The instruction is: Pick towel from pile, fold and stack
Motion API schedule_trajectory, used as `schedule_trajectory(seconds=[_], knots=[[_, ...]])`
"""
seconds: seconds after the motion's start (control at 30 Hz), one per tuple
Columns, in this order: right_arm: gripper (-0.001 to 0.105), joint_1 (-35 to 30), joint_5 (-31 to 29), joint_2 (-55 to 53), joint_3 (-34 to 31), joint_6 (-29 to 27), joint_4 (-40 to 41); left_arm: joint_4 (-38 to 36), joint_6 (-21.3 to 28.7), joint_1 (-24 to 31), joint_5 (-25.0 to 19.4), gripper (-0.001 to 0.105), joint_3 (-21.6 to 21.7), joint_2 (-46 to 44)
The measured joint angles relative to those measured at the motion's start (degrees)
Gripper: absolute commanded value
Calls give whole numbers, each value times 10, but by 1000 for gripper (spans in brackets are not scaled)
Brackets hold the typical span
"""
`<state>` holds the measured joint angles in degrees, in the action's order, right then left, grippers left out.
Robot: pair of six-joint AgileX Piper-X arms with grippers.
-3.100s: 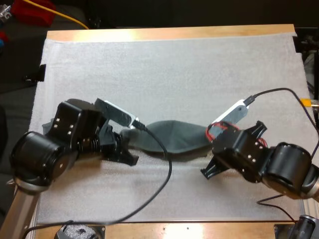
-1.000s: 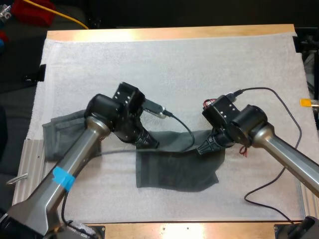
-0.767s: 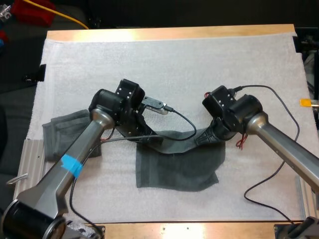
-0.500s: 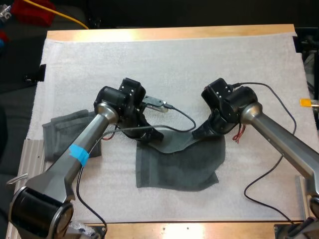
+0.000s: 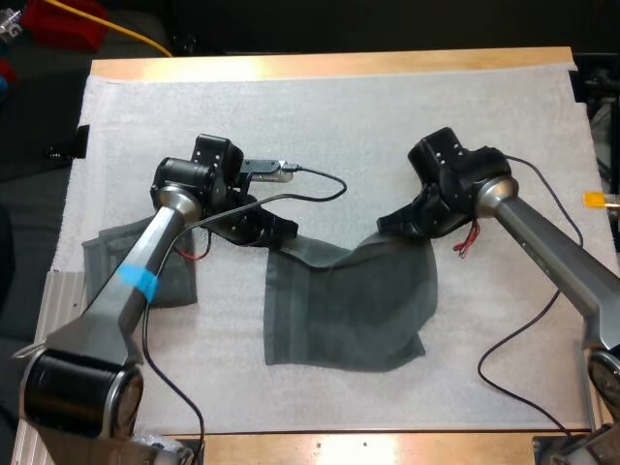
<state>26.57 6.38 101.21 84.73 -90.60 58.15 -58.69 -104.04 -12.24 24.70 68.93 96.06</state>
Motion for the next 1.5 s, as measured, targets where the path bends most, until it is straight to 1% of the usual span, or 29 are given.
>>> schedule_trajectory(seconds=[0.2, 0.43, 0.5, 0.53, 0.6, 0.63, 0.67, 0.7, 0.73, 0.77, 0.87, 0.97, 1.03, 1.1, 1.23, 1.37, 1.5], knots=[[1, -23, 30, 15, 0, 32, -33, 13, -15, 2, 6, 0, 0, 36], [1, -37, 64, 36, 0, 77, -77, 74, -66, 14, 20, 0, 0, 39], [1, -40, 68, 40, 0, 95, -91, 84, -71, 24, 22, 3, 0, 39], [2, -40, 69, 41, 0, 102, -98, 89, -73, 28, 23, 8, 0, 39], [7, -40, 71, 40, 0, 117, -114, 99, -76, 36, 26, 24, 0, 39], [12, -40, 71, 40, 0, 122, -122, 101, -79, 40, 29, 37, 0, 39], [19, -40, 72, 40, 0, 125, -132, 104, -81, 42, 30, 54, 0, 39], [23, -40, 73, 40, 0, 131, -140, 108, -84, 45, 30, 65, 0, 39], [30, -40, 72, 40, 0, 139, -148, 112, -85, 48, 31, 73, 0, 39], [38, -40, 72, 40, 0, 145, -155, 115, -86, 50, 31, 73, 0, 39], [58, -40, 72, 40, 0, 153, -181, 127, -92, 55, 39, 65, 0, 39], [70, -40, 72, 40, 0, 154, -202, 128, -94, 58, 66, 66, 5, 39], [72, -40, 74, 39, 0, 149, -201, 129, -94, 59, 81, 68, 7, 38], [71, -40, 74, 38, 0, 134, -201, 128, -91, 59, 83, 70, 7, 30], [71, -40, 73, 19, 0, 96, -189, 123, -75, 59, 83, 70, 7, 0], [71, -40, 51, -10, 0, 78, -164, 121, -68, 59, 83, 70, 7, -37], [71, -40, 31, -36, 0, 52, -131, 103, -62, 59, 83, 70, 7, -70]])
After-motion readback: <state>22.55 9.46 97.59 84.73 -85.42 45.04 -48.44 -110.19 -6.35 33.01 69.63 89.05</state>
